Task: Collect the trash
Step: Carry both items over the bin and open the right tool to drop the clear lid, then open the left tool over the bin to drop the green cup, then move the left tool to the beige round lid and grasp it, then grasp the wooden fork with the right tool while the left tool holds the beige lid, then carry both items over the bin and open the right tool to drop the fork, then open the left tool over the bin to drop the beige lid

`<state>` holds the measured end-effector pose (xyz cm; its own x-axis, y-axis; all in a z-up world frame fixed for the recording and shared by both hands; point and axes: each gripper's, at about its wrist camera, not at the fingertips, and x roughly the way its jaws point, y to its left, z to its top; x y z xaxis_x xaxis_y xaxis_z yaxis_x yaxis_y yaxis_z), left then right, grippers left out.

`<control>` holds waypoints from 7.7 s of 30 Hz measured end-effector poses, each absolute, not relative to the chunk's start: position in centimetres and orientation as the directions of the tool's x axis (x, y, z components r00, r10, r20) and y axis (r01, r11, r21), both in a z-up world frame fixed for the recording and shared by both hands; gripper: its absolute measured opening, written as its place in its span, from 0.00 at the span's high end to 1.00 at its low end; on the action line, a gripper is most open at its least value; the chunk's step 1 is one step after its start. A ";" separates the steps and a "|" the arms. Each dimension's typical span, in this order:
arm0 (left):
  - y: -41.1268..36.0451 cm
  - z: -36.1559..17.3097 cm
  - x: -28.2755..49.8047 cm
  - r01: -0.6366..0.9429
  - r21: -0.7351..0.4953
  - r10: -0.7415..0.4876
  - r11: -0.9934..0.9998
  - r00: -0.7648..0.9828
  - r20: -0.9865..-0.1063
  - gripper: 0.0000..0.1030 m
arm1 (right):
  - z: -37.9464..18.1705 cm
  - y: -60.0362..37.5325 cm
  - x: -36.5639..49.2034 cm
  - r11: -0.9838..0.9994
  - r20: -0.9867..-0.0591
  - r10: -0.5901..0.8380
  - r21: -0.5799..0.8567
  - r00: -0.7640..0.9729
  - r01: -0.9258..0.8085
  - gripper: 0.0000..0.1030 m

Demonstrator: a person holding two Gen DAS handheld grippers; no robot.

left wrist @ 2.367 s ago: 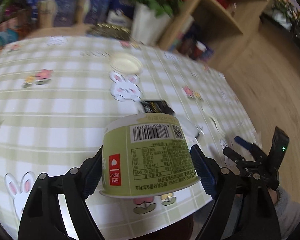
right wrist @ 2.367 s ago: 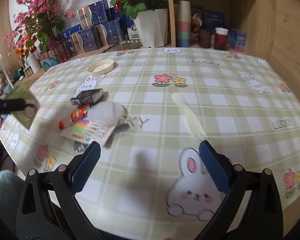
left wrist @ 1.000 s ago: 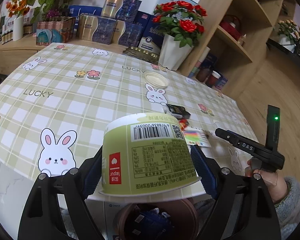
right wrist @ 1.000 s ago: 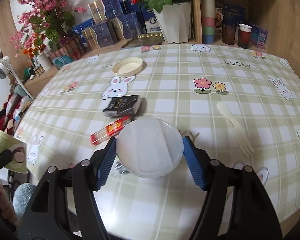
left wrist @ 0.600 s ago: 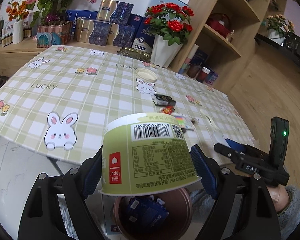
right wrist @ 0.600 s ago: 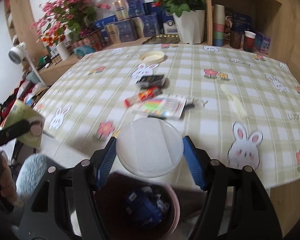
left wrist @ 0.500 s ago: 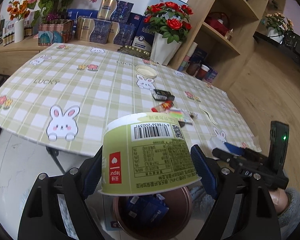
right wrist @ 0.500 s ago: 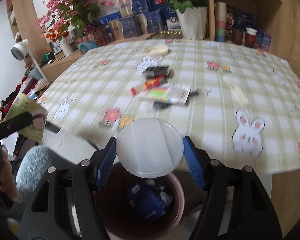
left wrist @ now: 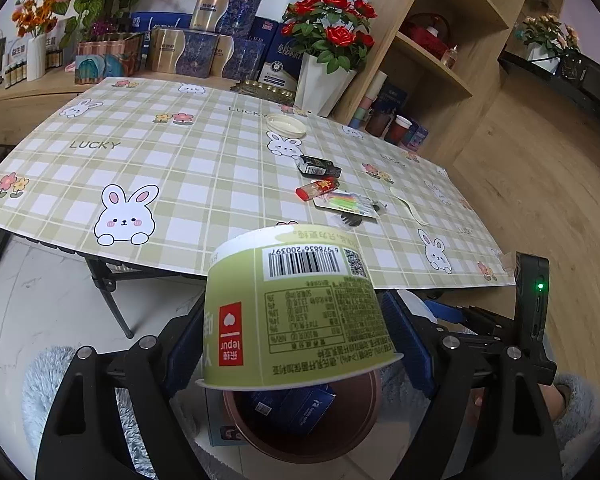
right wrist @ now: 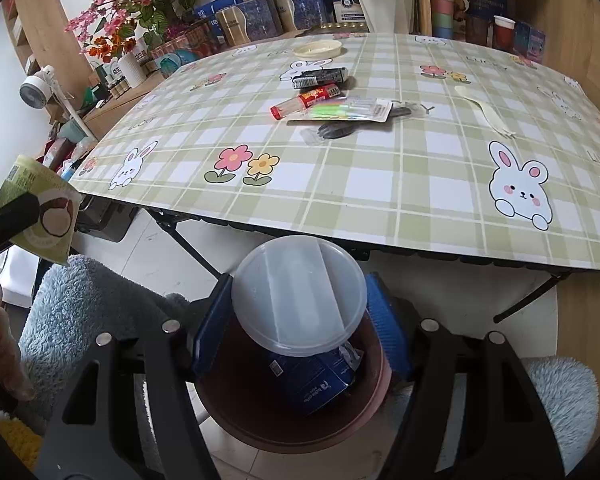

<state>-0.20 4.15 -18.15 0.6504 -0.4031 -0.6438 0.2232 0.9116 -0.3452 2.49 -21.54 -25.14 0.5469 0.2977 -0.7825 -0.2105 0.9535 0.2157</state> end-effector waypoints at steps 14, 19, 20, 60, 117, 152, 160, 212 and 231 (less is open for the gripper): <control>3.5 -19.3 0.6 0.234 -0.353 -0.419 0.906 0.616 -0.667 0.21 | -23.9 -22.6 2.9 0.949 -0.728 0.314 0.229 0.609 -0.216 0.15; 2.8 -19.4 0.8 0.293 -0.317 -0.432 0.902 0.601 -0.673 0.21 | -22.8 -24.4 2.6 0.963 -0.684 0.268 0.185 0.679 -0.194 0.09; 2.6 -19.4 0.7 0.311 -0.302 -0.433 0.901 0.598 -0.675 0.21 | -22.6 -24.6 2.5 0.967 -0.678 0.253 0.166 0.691 -0.191 0.08; 0.9 -25.1 2.9 0.290 -0.286 -0.403 0.913 0.542 -0.738 0.09 | -22.9 -26.1 1.2 0.992 -0.623 0.096 -0.009 0.777 -0.129 0.06; -10.9 -23.6 43.0 0.363 -0.019 -0.232 0.932 0.554 -0.799 0.06 | -23.0 -35.4 20.0 0.991 -0.716 0.126 0.124 0.687 -0.052 0.05; -7.7 -18.7 34.1 0.435 -0.188 -0.417 0.881 0.523 -0.743 0.18 | -25.2 -35.1 25.2 0.995 -0.809 0.064 0.006 0.585 -0.102 0.64; -4.5 -18.9 29.9 0.371 -0.244 -0.422 0.896 0.540 -0.729 0.18 | -25.9 -35.4 25.3 0.996 -0.815 0.073 0.031 0.574 -0.083 0.82; 3.9 -15.0 0.8 0.282 -0.351 -0.449 0.893 0.610 -0.653 0.18 | -24.7 -20.0 1.8 0.913 -0.793 0.353 0.175 0.496 -0.370 0.82; 2.6 -16.4 0.9 0.339 -0.268 -0.426 0.902 0.601 -0.676 0.17 | -21.8 -23.2 0.5 0.943 -0.684 0.265 0.035 0.679 -0.331 0.06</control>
